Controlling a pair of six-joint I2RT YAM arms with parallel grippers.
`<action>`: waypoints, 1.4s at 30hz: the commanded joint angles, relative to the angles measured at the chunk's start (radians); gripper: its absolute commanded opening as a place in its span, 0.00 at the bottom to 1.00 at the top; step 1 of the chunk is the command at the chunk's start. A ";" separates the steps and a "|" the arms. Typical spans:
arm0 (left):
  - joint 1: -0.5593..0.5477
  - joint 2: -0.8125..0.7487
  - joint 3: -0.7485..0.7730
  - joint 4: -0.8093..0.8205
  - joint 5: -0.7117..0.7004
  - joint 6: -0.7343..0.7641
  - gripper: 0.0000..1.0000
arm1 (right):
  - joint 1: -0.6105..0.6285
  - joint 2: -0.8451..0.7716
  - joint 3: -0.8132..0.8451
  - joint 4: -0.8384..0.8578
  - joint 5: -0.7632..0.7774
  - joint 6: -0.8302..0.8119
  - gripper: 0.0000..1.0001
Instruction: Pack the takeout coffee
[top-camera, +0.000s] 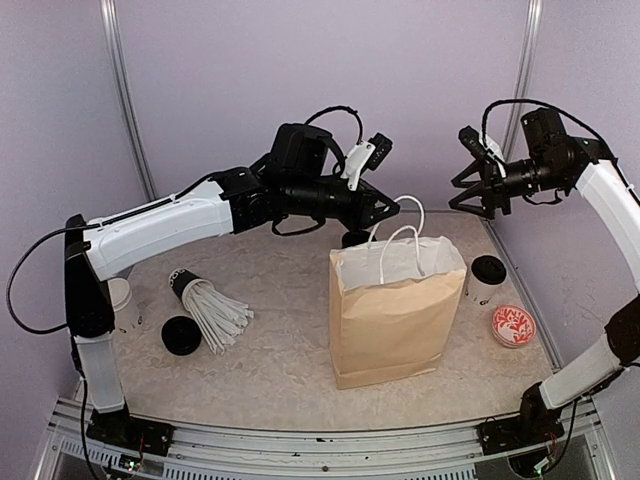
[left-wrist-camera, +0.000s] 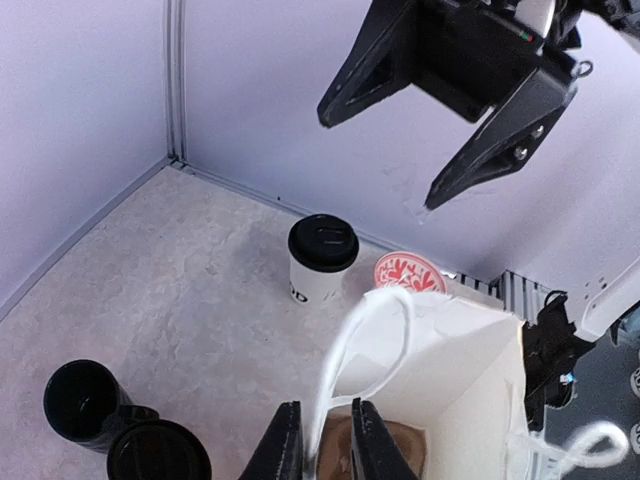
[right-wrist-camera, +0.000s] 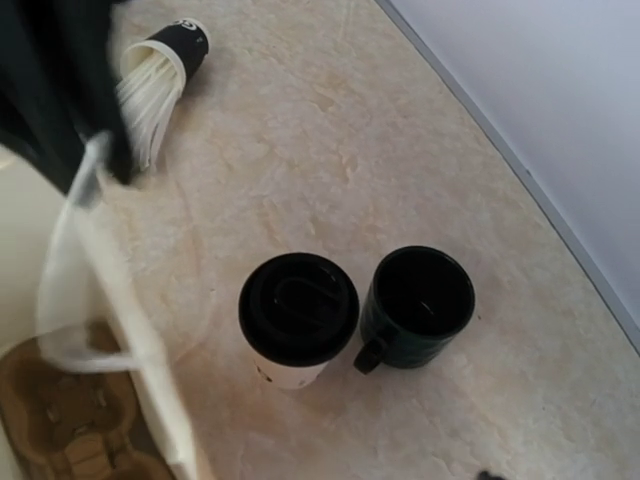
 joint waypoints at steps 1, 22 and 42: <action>-0.001 0.003 0.026 0.008 0.012 -0.012 0.27 | 0.000 -0.027 -0.013 0.008 -0.001 -0.009 0.66; 0.028 -0.256 -0.233 -0.146 -0.093 0.126 0.84 | -0.044 0.147 0.027 -0.177 0.545 -0.028 0.88; 0.036 -0.268 -0.346 -0.119 -0.046 0.112 0.99 | -0.113 0.414 0.086 -0.284 0.788 0.064 0.91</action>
